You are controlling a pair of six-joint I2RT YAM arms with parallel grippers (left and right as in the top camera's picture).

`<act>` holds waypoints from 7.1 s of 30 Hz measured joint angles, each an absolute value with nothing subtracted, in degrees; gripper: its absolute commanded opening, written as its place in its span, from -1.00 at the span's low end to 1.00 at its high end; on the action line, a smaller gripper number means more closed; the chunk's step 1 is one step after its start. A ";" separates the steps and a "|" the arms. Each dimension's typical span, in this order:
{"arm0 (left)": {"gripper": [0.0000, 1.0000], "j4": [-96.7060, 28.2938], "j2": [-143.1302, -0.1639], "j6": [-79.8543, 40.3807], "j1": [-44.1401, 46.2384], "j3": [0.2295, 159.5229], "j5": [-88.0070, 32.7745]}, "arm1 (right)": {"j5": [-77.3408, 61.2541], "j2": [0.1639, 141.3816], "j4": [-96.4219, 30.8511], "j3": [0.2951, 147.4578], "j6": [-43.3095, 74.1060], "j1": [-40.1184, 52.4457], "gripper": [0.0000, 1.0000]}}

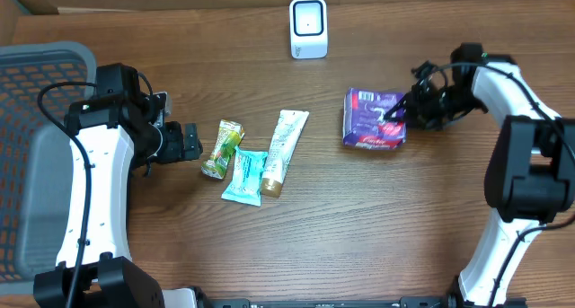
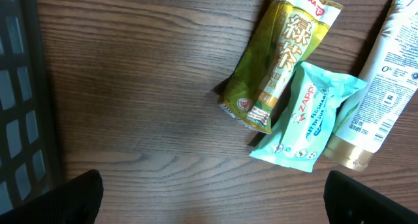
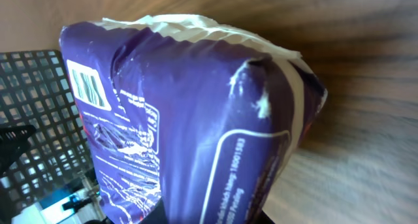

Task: Scan the item barcode

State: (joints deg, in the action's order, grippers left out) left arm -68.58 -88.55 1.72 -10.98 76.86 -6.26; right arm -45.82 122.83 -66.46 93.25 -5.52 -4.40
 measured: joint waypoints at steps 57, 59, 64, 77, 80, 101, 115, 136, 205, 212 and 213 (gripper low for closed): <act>0.99 -68.55 -88.55 1.72 -10.98 76.86 -6.28 | 29.95 104.51 -51.35 130.61 -0.78 26.30 -0.92; 0.99 -68.53 -88.55 1.72 -10.98 76.86 -6.28 | 37.52 109.01 -44.93 130.61 -5.72 28.08 -0.93; 0.99 -68.53 -88.55 1.69 -10.98 76.86 -6.35 | 49.19 120.33 -30.87 130.47 -21.45 30.41 -0.93; 0.99 -68.53 -88.55 1.69 -10.98 76.86 -6.48 | 49.45 135.68 -24.40 130.45 -49.15 30.70 -0.92; 0.99 -68.53 -88.55 1.72 -10.98 76.86 -6.48 | 47.79 138.26 -23.46 130.39 -51.72 30.81 -0.92; 0.99 -68.53 -88.55 1.69 -10.98 76.86 -6.48 | 45.65 140.88 -19.49 128.75 -54.33 31.29 -0.93; 0.99 -68.55 -88.55 1.69 -10.98 76.86 -6.48 | 39.53 134.34 -37.93 127.90 -47.72 33.56 -0.93; 0.99 -68.51 -88.55 1.69 -10.98 76.86 -6.48 | -0.16 103.53 -84.51 127.39 14.59 8.91 -0.93; 1.00 -68.55 -88.55 1.72 -10.98 76.86 -6.70 | -21.85 121.64 -42.46 95.57 20.29 22.26 0.29; 0.99 -68.53 -88.55 1.72 -10.98 76.86 -6.68 | -24.47 125.21 -37.95 95.44 23.62 22.55 0.17; 0.99 -68.53 -88.55 1.72 -10.98 76.86 -6.68 | -24.67 125.62 -37.80 95.44 24.10 22.57 0.16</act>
